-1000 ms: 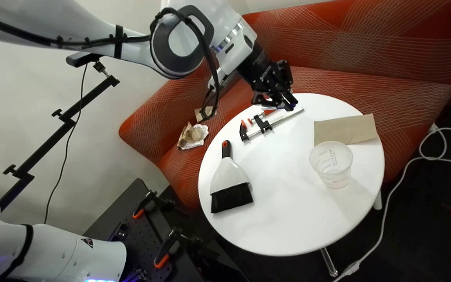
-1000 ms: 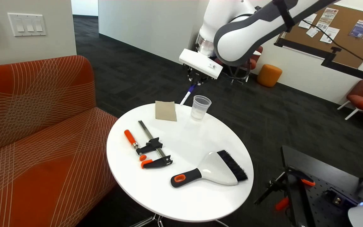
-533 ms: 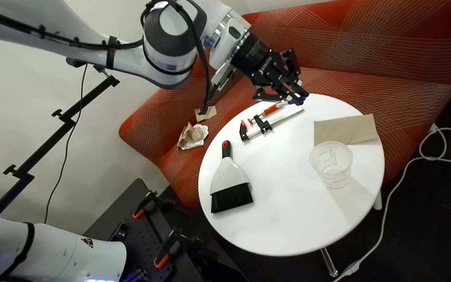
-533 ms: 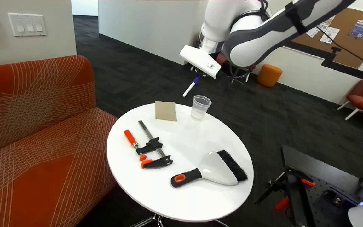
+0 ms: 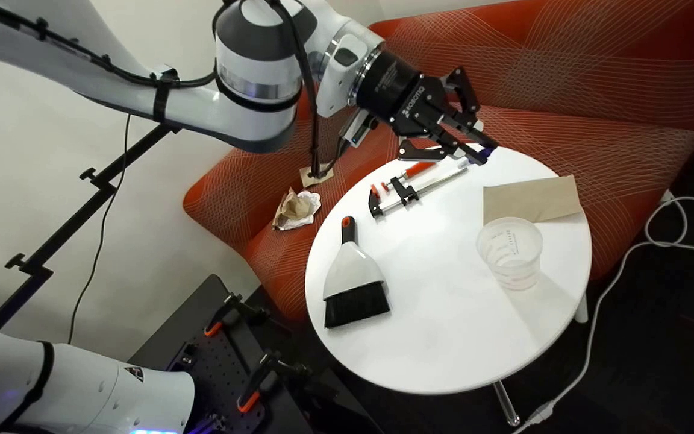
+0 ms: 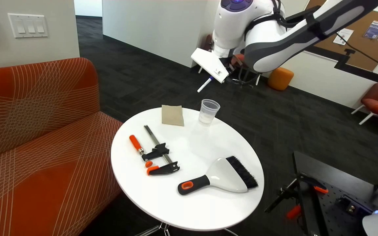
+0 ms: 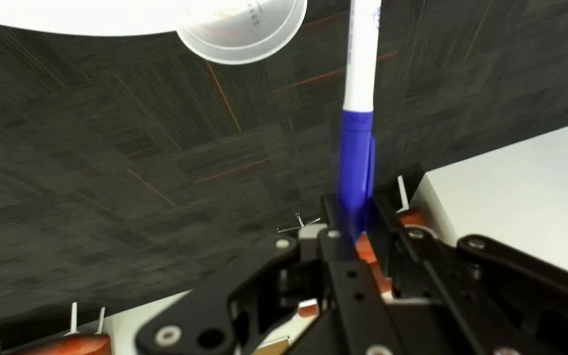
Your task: Pick up the pen from the table and put it in the plastic cup. Pick up the pen from the plastic cup and put it back on the table. Pick up the plastic cup and move it to the left.
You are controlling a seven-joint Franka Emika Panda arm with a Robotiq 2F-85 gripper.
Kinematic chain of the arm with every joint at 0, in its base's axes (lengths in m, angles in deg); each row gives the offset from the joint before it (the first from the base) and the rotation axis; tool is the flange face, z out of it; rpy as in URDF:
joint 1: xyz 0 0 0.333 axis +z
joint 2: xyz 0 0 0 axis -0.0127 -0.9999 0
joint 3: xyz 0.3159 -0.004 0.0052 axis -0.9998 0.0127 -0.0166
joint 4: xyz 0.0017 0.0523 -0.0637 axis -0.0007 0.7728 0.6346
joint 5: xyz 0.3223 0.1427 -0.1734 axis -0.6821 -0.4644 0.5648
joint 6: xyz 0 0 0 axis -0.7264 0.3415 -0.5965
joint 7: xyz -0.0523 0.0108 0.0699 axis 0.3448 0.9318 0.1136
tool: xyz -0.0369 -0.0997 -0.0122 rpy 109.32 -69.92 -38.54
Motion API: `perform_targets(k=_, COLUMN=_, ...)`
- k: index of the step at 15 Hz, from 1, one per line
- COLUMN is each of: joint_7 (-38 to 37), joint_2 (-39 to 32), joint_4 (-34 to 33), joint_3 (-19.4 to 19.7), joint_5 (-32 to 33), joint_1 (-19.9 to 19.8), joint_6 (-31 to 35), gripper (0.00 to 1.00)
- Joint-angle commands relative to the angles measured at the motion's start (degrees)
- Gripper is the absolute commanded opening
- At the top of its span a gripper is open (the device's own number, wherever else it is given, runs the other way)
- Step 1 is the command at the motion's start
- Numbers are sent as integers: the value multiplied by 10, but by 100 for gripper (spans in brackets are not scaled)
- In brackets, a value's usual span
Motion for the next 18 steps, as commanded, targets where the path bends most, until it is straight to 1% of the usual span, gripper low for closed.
perform_targets(k=1, joint_7=-78, joint_2=-2, joint_4=-17, joint_3=-36, joint_5=74, joint_1=-25, joint_6=-74, gripper=5)
perform_targets(k=4, joint_7=-116, joint_2=-8, joint_4=-28, joint_3=-90, joint_5=122, joint_1=-66, joint_6=-145, gripper=5)
perform_targets(k=7, joint_7=-130, joint_2=-17, joint_4=-44, joint_3=-153, joint_5=156, joint_1=-115, joint_6=-205, gripper=5)
perform_targets(k=10, joint_7=-129, joint_2=-34, joint_4=-61, joint_3=-198, joint_5=175, joint_1=-154, joint_6=-245, gripper=5)
perform_targets(k=13, joint_7=-128, joint_2=-57, joint_4=-82, joint_3=-226, joint_5=187, joint_1=-178, joint_6=-267, gripper=5)
perform_targets(k=18, joint_7=-131, joint_2=-101, joint_4=-119, joint_3=-247, joint_5=209, joint_1=-196, joint_6=-282, gripper=5)
